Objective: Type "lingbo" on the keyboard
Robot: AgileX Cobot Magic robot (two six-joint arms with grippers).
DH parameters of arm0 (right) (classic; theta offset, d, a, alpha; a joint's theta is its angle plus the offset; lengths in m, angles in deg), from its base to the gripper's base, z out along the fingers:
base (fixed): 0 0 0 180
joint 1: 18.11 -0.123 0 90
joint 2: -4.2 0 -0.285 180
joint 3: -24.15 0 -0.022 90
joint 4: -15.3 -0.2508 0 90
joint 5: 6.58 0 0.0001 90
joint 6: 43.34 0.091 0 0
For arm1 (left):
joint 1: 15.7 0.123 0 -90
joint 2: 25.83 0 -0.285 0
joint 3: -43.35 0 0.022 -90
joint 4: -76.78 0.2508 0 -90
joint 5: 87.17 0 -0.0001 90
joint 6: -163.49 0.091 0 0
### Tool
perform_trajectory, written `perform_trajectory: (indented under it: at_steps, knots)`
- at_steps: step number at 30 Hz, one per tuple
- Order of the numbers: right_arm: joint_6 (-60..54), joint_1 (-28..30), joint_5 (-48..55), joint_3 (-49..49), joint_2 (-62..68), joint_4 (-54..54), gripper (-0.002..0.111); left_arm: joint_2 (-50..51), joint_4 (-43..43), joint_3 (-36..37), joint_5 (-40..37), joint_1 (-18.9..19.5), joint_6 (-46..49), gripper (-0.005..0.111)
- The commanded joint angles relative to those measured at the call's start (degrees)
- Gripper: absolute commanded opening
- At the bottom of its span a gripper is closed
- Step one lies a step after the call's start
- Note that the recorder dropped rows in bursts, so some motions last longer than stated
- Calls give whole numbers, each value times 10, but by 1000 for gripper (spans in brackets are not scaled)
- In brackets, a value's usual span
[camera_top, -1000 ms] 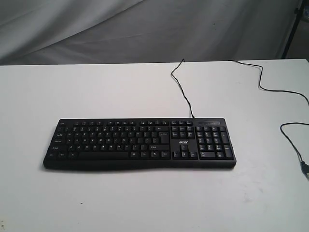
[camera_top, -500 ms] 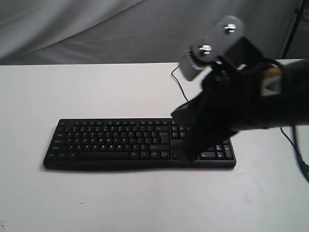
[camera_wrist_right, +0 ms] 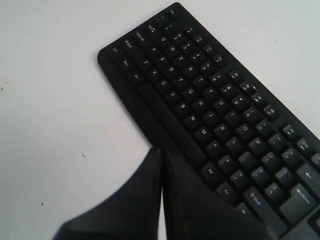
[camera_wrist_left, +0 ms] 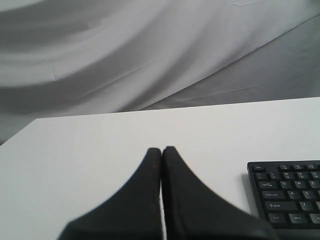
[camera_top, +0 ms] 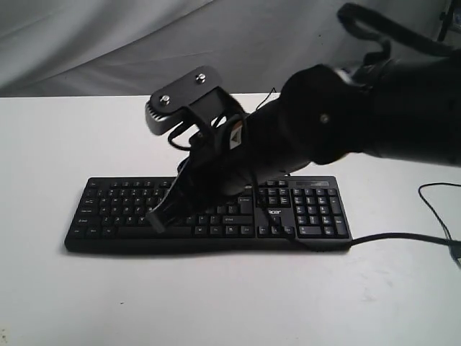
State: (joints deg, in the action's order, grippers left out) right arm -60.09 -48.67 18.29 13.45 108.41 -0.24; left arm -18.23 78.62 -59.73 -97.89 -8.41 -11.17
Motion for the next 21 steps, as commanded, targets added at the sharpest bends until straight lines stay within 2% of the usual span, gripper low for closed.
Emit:
perform_trajectory:
  at_steps: [1,9,15,21]
  knots:
    - [-58,-9,-49,6,34,-13,0,2,0,3,2,-2,-2,1]
    - [-237,-9,-189,6,111,-49,0,2,0,3,2,-2,-2,1]
    - [-252,15,-279,6,164,-42,0,2,0,3,2,-2,-2,1]
    - [-252,20,-264,5,177,-12,0,2,0,3,2,-2,-2,1]
